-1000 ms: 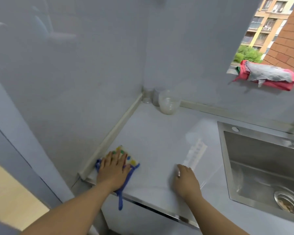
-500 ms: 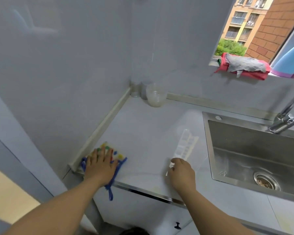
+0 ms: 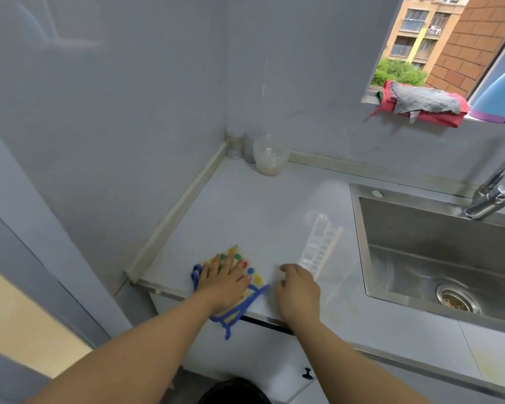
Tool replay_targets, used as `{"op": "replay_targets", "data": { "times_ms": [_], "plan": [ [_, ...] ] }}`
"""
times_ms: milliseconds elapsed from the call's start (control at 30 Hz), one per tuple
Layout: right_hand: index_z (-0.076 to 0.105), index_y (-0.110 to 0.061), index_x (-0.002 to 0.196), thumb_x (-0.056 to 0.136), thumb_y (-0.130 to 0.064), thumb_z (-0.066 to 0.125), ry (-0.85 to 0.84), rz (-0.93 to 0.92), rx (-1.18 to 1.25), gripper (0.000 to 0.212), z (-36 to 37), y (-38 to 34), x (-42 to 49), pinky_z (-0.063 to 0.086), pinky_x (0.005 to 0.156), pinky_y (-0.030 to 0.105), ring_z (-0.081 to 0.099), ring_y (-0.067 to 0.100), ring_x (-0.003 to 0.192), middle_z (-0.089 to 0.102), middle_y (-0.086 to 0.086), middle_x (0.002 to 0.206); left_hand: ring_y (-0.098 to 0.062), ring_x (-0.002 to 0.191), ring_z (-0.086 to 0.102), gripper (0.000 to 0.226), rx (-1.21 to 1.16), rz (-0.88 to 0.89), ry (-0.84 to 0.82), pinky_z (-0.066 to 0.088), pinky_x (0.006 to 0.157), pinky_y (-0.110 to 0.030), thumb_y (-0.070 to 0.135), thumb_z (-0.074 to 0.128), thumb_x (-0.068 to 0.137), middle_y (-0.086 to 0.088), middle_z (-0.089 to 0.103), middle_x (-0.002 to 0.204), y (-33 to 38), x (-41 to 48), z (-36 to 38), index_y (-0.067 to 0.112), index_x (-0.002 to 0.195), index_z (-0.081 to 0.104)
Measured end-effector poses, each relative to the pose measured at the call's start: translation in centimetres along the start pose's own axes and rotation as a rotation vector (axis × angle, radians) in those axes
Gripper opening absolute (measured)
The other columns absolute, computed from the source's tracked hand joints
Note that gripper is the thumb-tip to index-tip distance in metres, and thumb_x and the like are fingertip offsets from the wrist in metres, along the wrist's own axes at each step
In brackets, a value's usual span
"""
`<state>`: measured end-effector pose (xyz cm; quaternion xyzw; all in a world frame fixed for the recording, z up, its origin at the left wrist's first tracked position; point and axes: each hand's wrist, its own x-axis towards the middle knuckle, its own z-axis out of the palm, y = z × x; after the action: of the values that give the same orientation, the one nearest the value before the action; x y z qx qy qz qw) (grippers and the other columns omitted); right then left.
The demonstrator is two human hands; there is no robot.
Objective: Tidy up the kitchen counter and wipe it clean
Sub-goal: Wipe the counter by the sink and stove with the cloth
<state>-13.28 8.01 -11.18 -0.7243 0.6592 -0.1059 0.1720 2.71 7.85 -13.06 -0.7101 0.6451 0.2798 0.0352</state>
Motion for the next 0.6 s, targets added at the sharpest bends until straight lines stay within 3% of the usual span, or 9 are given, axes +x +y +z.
{"op": "replay_targets", "data": {
  "times_ms": [67, 133, 200, 300, 367, 433, 500, 533, 600],
  "plan": [
    [0.049, -0.011, 0.133, 0.088, -0.019, 0.029, 0.03, -0.086, 0.035, 0.05, 0.7, -1.8, -0.2, 0.032, 0.103, 0.032, 0.039, 0.026, 0.132, 0.047, 0.006, 0.139, -0.027, 0.146, 0.012, 0.051, -0.319, 0.013, 0.061, 0.012, 0.119, -0.041, 0.03, 0.022, 0.103, -0.004, 0.013, 0.158, 0.0, 0.1, -1.4, 0.015, 0.151, 0.013],
    [0.039, -0.012, 0.14, 0.094, -0.019, 0.03, -0.011, -0.17, -0.002, 0.047, 1.4, -3.9, -0.1, 0.024, 0.111, 0.035, 0.024, 0.026, 0.142, 0.033, 0.007, 0.15, -0.026, 0.136, 0.035, 0.046, -0.51, -0.051, 0.241, 0.027, 0.113, -0.033, 0.027, 0.026, 0.102, -0.007, 0.033, 0.15, -1.7, 0.0, -2.5, 0.021, 0.148, 0.026],
    [0.022, -0.013, 0.148, 0.099, -0.02, 0.031, -0.092, -0.23, -0.067, 0.051, 2.6, -5.7, 0.2, 0.009, 0.118, 0.037, 0.005, 0.024, 0.148, 0.011, 0.005, 0.159, -0.026, 0.129, 0.042, 0.044, -0.368, -0.135, 0.33, 0.034, 0.104, -0.032, 0.025, 0.026, 0.102, -0.009, 0.042, 0.145, -3.6, -0.3, -3.1, 0.024, 0.145, 0.032],
    [0.013, -0.023, 0.151, 0.098, -0.035, 0.023, -0.23, -0.293, -0.111, 0.055, 4.9, -7.5, 0.2, -0.003, 0.118, 0.042, -0.005, 0.026, 0.148, -0.001, 0.005, 0.16, -0.021, 0.136, 0.034, 0.044, -0.194, -0.153, 0.29, 0.03, 0.109, -0.033, 0.02, 0.028, 0.101, -0.003, 0.038, 0.148, -4.9, -0.5, -2.4, 0.024, 0.144, 0.033],
    [0.024, -0.034, 0.148, 0.086, -0.047, 0.005, -0.265, -0.319, -0.122, 0.066, 6.1, -7.3, -0.2, 0.005, 0.118, 0.047, 0.008, 0.028, 0.147, 0.013, 0.002, 0.159, -0.016, 0.142, 0.024, 0.045, -0.12, -0.108, 0.306, 0.023, 0.113, -0.032, 0.017, 0.028, 0.1, 0.002, 0.032, 0.152, -5.0, -0.5, -1.8, 0.024, 0.145, 0.031],
    [0.055, -0.039, 0.129, 0.081, -0.045, 0.018, -0.186, -0.277, -0.208, 0.062, 6.0, -6.5, -0.5, 0.04, 0.103, 0.047, 0.051, 0.027, 0.128, 0.053, -0.001, 0.139, -0.014, 0.146, 0.012, 0.047, -0.002, 0.002, 0.306, 0.015, 0.116, -0.031, 0.015, 0.027, 0.101, 0.007, 0.023, 0.156, -4.6, -0.3, -1.7, 0.024, 0.147, 0.026],
    [0.063, -0.041, 0.12, 0.082, -0.043, 0.027, -0.203, -0.159, -0.229, 0.052, 4.4, -4.6, -1.0, 0.049, 0.093, 0.041, 0.062, 0.022, 0.116, 0.062, -0.005, 0.128, -0.012, 0.147, 0.002, 0.047, 0.036, 0.114, 0.286, 0.008, 0.117, -0.03, 0.017, 0.025, 0.102, 0.01, 0.017, 0.157, -3.8, 0.1, -1.7, 0.024, 0.148, 0.023],
    [0.052, -0.041, 0.131, 0.086, -0.042, 0.021, -0.215, -0.091, -0.192, 0.055, 3.5, -2.9, -1.1, 0.04, 0.103, 0.044, 0.05, 0.023, 0.13, 0.05, -0.003, 0.142, -0.012, 0.147, 0.0, 0.047, 0.042, 0.161, 0.259, 0.005, 0.117, -0.03, 0.018, 0.024, 0.102, 0.01, 0.015, 0.157, -3.1, 0.3, -1.6, 0.023, 0.149, 0.021],
    [0.013, -0.041, 0.149, 0.096, -0.042, 0.008, -0.16, 0.052, -0.179, 0.053, 2.3, 1.2, -1.1, 0.007, 0.118, 0.043, 0.007, 0.022, 0.148, 0.007, -0.003, 0.16, -0.013, 0.147, -0.003, 0.048, 0.068, 0.223, 0.215, 0.001, 0.119, -0.032, 0.019, 0.022, 0.103, 0.009, 0.01, 0.158, -1.3, 0.9, -1.1, 0.022, 0.15, 0.016]
  ]
}}
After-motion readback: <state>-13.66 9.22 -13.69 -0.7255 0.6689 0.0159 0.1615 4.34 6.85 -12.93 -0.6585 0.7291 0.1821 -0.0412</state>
